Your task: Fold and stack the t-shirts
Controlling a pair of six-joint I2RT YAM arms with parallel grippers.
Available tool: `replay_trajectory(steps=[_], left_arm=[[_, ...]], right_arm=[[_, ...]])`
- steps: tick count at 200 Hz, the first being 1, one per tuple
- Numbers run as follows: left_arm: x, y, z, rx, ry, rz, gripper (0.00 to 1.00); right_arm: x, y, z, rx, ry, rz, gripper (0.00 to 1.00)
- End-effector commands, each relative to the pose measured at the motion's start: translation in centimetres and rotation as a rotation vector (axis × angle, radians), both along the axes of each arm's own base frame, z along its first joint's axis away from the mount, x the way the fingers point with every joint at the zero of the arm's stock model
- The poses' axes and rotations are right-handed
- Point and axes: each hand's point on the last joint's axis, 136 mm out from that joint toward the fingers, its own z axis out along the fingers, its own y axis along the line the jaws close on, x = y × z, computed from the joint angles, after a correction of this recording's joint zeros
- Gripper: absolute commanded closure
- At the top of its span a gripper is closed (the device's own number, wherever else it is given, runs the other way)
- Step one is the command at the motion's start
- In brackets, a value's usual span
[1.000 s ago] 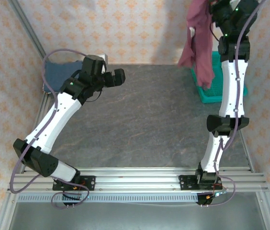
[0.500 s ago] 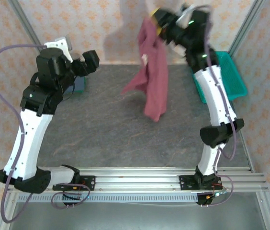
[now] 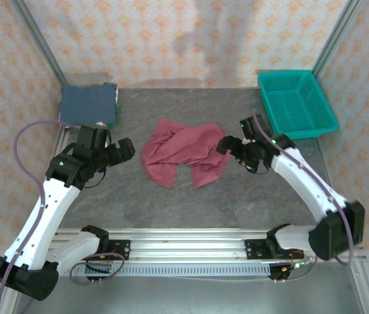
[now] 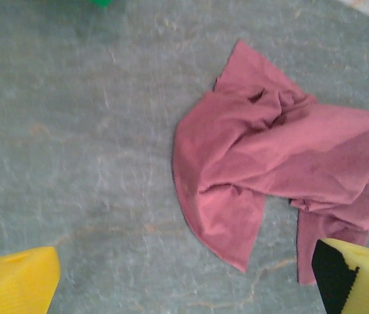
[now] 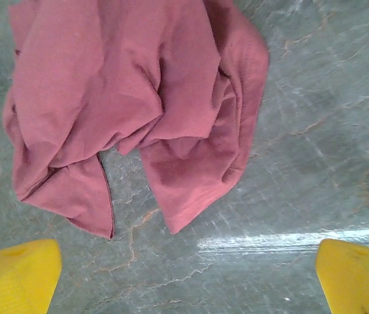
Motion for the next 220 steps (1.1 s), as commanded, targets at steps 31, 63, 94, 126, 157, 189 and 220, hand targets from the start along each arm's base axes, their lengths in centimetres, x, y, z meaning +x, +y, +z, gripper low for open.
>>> replay_trajectory(steps=[31, 63, 94, 126, 157, 189, 220], left_arm=[[-0.5, -3.8, -5.0, -0.219, 0.146, -0.046, 0.01], [-1.0, -6.7, -7.9, -0.284, 0.249, -0.127, 0.10], [-1.4, -10.6, -11.5, -0.320, 0.350, -0.199, 0.21], [-0.9, -12.3, -14.6, -0.333, 0.393, -0.179, 0.31], [0.9, -12.8, -16.4, -0.349, 0.387, -0.126, 0.36], [2.0, -13.0, -18.1, -0.337, 0.407, -0.098, 0.40], [3.3, -13.9, -19.6, -0.341, 0.425, -0.089, 0.46]], right_arm=[[-0.9, -0.1, -3.8, 0.073, 0.027, -0.046, 0.03], [-1.5, 1.3, -5.6, 0.154, 0.072, -0.019, 0.13], [-1.6, 3.5, -7.7, 0.208, 0.132, 0.023, 0.26], [-1.7, 6.4, -9.1, 0.211, 0.188, 0.112, 0.33], [-1.8, 8.5, -10.9, 0.178, 0.237, 0.163, 0.43], [-1.1, 9.8, -12.3, 0.148, 0.240, 0.166, 0.44], [-0.2, 10.1, -13.8, 0.114, 0.253, 0.135, 0.50]])
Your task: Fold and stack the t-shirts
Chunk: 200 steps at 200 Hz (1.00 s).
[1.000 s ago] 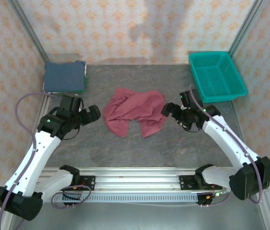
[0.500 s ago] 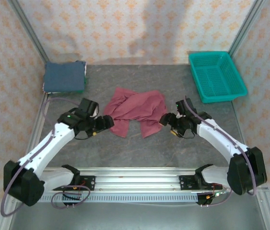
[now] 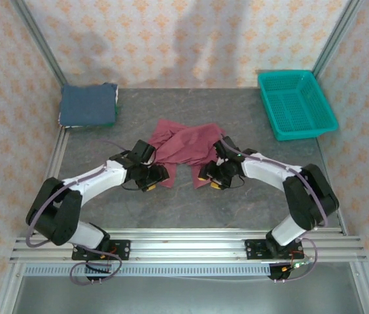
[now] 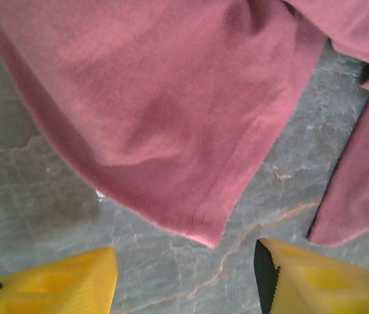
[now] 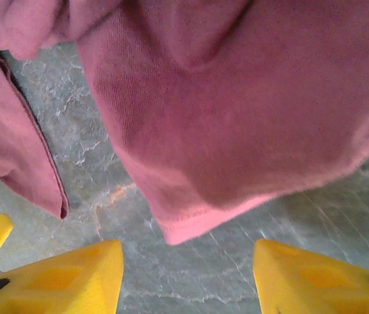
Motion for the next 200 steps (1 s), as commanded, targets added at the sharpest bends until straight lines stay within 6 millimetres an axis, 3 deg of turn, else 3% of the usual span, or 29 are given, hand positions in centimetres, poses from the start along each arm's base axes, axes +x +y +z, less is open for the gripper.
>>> replay_trajectory(steps=[1, 26, 60, 80, 99, 138, 160, 200], left_arm=[[2.3, -1.0, 0.0, -0.017, -0.043, 0.026, 0.46], [3.5, -1.2, -1.7, 0.012, -0.021, 0.037, 0.59], [4.9, 0.8, -2.3, 0.116, -0.001, 0.075, 1.00], [5.3, 2.9, -1.0, 0.134, -0.022, 0.119, 1.00], [5.7, 5.5, 2.1, 0.168, -0.080, 0.145, 1.00], [6.4, 10.2, 12.2, 0.181, -0.291, 0.226, 1.00], [6.7, 11.5, 17.6, 0.178, -0.397, 0.236, 1.00], [6.7, 14.5, 24.6, 0.147, -0.542, 0.331, 1.00]], right_arm=[[1.8, 0.4, -0.3, -0.023, -0.037, -0.038, 0.50], [2.6, -0.1, -1.4, -0.072, -0.039, -0.077, 0.62], [3.8, -2.0, -1.7, -0.203, -0.057, -0.115, 1.00], [4.7, -4.3, 0.3, -0.282, -0.116, -0.138, 1.00], [5.5, -7.0, 4.0, -0.338, -0.201, -0.166, 1.00], [6.2, -12.8, 12.2, -0.378, -0.367, -0.277, 1.00], [6.0, -15.6, 15.5, -0.384, -0.425, -0.348, 1.00], [5.2, -20.0, 20.2, -0.360, -0.529, -0.499, 1.00]])
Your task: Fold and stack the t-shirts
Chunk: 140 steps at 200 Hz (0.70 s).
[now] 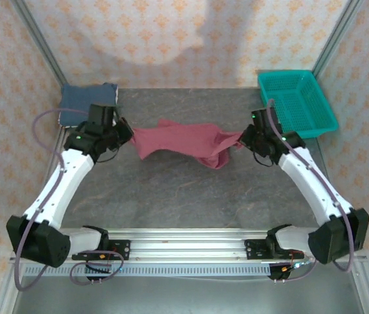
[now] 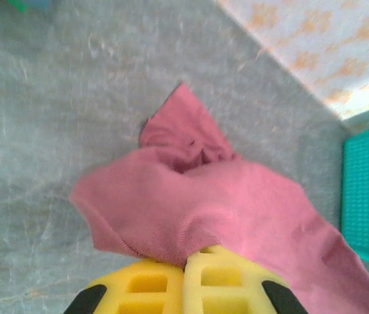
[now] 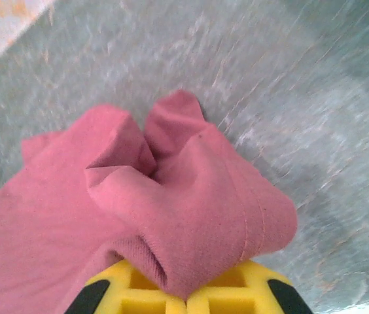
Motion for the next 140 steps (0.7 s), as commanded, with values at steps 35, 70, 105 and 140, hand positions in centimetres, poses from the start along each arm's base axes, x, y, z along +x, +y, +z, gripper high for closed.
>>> replay_trajectory(steps=[35, 70, 105, 140], left_arm=[[0.5, 2.6, 8.9, 0.010, -0.160, 0.043, 1.00], [5.0, 1.7, 15.4, 0.021, -0.292, -0.020, 1.00], [9.8, 0.9, 23.1, 0.015, -0.483, -0.062, 1.00], [13.0, 0.9, 29.9, -0.008, -0.681, -0.080, 1.00]], right_arm=[[0.5, -3.5, 7.2, -0.005, -0.179, -0.047, 1.00], [5.4, -3.1, 12.8, 0.023, -0.289, -0.019, 1.00], [12.0, -2.8, 19.5, 0.050, -0.486, 0.002, 1.00], [17.7, -3.3, 25.2, 0.148, -0.708, 0.025, 1.00]])
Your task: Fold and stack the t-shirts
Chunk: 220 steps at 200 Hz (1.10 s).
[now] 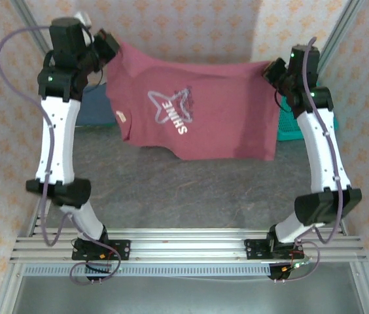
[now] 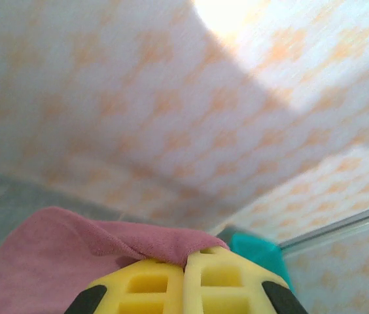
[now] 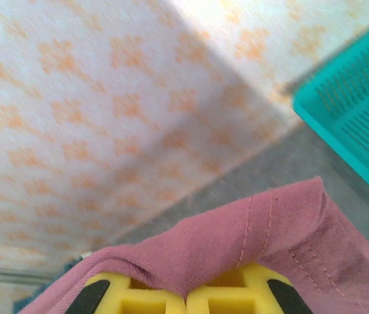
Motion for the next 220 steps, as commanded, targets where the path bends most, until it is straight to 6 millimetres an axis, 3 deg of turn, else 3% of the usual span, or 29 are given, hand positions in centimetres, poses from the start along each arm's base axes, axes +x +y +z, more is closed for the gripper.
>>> replay_trajectory(steps=[1, 22, 38, 50, 55, 58, 67, 84, 88, 90, 99, 101, 103, 109, 117, 127, 139, 146, 156, 161, 167, 172, 175, 220], left_arm=[[0.0, 0.4, 5.1, 0.004, -0.163, -0.027, 1.00], [0.3, 1.5, 7.5, -0.064, -0.251, -0.039, 1.00], [-0.3, 2.0, 7.8, -0.054, -0.259, -0.053, 1.00], [-1.5, 1.2, 7.7, -0.007, -0.253, -0.110, 1.00], [-1.7, 0.9, 6.8, 0.018, -0.224, -0.132, 1.00], [-2.9, 0.7, 7.2, 0.039, -0.229, -0.143, 1.00], [-4.3, 0.4, 5.9, 0.096, -0.179, -0.165, 1.00], [-6.9, 0.3, 1.8, 0.135, -0.040, -0.180, 1.00], [-6.9, 0.5, -0.5, 0.129, 0.023, -0.175, 1.00], [-7.6, 0.6, -0.5, 0.129, 0.022, -0.170, 1.00], [-9.0, 0.2, -4.1, 0.095, 0.079, -0.180, 1.00], [-9.6, 0.1, -3.9, 0.089, 0.063, -0.179, 1.00], [-9.6, 0.0, -5.6, 0.078, 0.094, -0.180, 1.00], [-11.1, 0.2, -7.5, 0.058, 0.108, -0.163, 1.00], [-13.1, 0.3, -12.0, 0.039, 0.191, -0.144, 1.00], [-16.0, 0.4, -17.2, -0.019, 0.306, -0.119, 1.00], [-19.8, 0.3, -24.7, -0.088, 0.481, -0.086, 0.99], [-22.0, 0.6, -28.4, -0.122, 0.570, -0.046, 0.90], [-25.3, 1.3, -32.6, -0.144, 0.680, 0.031, 0.52], [-26.5, 1.6, -34.2, -0.157, 0.709, 0.064, 0.39], [-27.7, 1.9, -35.5, -0.176, 0.736, 0.104, 0.27], [-28.4, 2.3, -36.2, -0.185, 0.745, 0.138, 0.07], [-28.6, 2.4, -36.6, -0.194, 0.746, 0.154, 0.01], [-29.7, 4.1, -37.9, -0.138, 0.852, 0.259, 0.00]], right_arm=[[3.2, -0.5, 6.2, 0.057, -0.234, 0.037, 1.00], [4.4, -0.6, 8.4, 0.111, -0.304, 0.084, 1.00], [4.1, 0.3, 9.8, 0.112, -0.340, 0.147, 1.00], [3.6, 1.1, 9.1, 0.098, -0.308, 0.196, 1.00], [3.1, 1.2, 8.4, 0.091, -0.283, 0.206, 1.00], [2.9, 1.3, 7.9, 0.086, -0.266, 0.212, 1.00], [1.9, 1.6, 6.4, 0.078, -0.221, 0.233, 1.00], [-0.7, 1.8, 2.1, 0.072, -0.123, 0.249, 1.00], [-1.5, 1.9, 0.8, 0.073, -0.094, 0.253, 1.00], [-1.8, 1.9, 0.0, 0.072, -0.078, 0.254, 1.00], [-3.7, 1.6, -3.2, 0.081, -0.015, 0.235, 1.00], [-4.2, 1.6, -4.0, 0.085, 0.000, 0.229, 1.00], [-4.6, 1.5, -4.7, 0.092, 0.010, 0.223, 1.00], [-5.8, 1.6, -7.1, 0.114, 0.042, 0.214, 1.00], [-7.6, 1.4, -10.4, 0.126, 0.096, 0.198, 1.00], [-10.1, 0.1, -15.3, 0.115, 0.212, 0.115, 1.00], [-13.3, -0.8, -20.2, 0.152, 0.322, 0.063, 0.99], [-14.9, -1.2, -22.8, 0.180, 0.380, 0.038, 0.83], [-17.5, -2.1, -26.2, 0.213, 0.473, -0.041, 0.46], [-18.6, -2.4, -27.5, 0.228, 0.506, -0.072, 0.34], [-19.7, -2.7, -28.5, 0.238, 0.531, -0.095, 0.26], [-20.4, -2.9, -29.0, 0.237, 0.542, -0.108, 0.22], [-20.7, -2.9, -29.1, 0.234, 0.547, -0.110, 0.19], [-22.3, -2.8, -28.5, 0.169, 0.622, -0.071, 0.02]])
